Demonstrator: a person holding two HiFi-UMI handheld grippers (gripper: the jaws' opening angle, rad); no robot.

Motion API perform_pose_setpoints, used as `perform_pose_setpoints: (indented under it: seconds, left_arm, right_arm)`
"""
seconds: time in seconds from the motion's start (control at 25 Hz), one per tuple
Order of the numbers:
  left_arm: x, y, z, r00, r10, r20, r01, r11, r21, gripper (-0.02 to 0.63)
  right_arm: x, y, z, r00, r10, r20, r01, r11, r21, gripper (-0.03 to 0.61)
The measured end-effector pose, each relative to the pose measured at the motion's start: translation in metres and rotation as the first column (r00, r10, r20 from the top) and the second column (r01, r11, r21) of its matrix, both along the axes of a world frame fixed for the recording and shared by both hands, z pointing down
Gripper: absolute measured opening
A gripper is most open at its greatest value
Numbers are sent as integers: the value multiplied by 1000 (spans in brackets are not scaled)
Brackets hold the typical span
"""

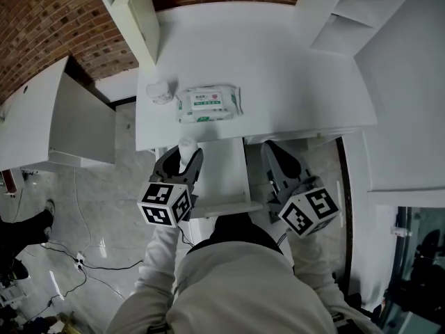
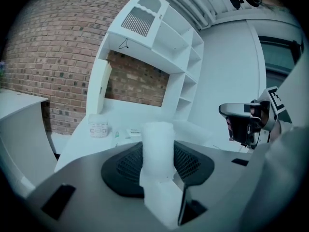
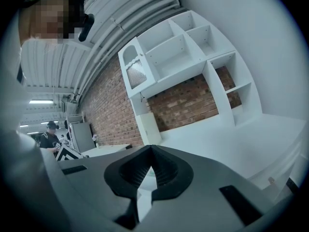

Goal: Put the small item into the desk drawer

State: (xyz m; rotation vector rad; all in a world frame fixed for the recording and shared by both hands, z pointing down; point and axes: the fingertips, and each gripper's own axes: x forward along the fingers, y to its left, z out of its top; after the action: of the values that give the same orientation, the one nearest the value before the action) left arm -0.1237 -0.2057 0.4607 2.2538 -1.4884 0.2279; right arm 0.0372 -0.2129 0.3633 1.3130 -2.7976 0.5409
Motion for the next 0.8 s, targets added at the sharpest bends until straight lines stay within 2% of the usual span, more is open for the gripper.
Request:
perform_pose_setpoints:
  seconds: [0.2,0.36,0.64,0.8]
  left_arm:
    - [21,-6,30,997,69,41,-66,997,-50,187]
    - [39,-6,60,988,139,74,-130,985,-115,187]
    - [63,-3,116,961,249,116,-215,945,-246,187]
    - [70,-3,142,938,313,146,-257,915,-313,187]
  right_arm:
    - [8,-7,6,1000,10,-2,-10,1000,-15,28]
    - [14,-12,9,1000,20,-3,-20,999,-25,28]
    - [25,-17,17,999,36,-3,-36,998,-42,28]
    - [28,-18,22,999,45,1,-45,997,-55,28]
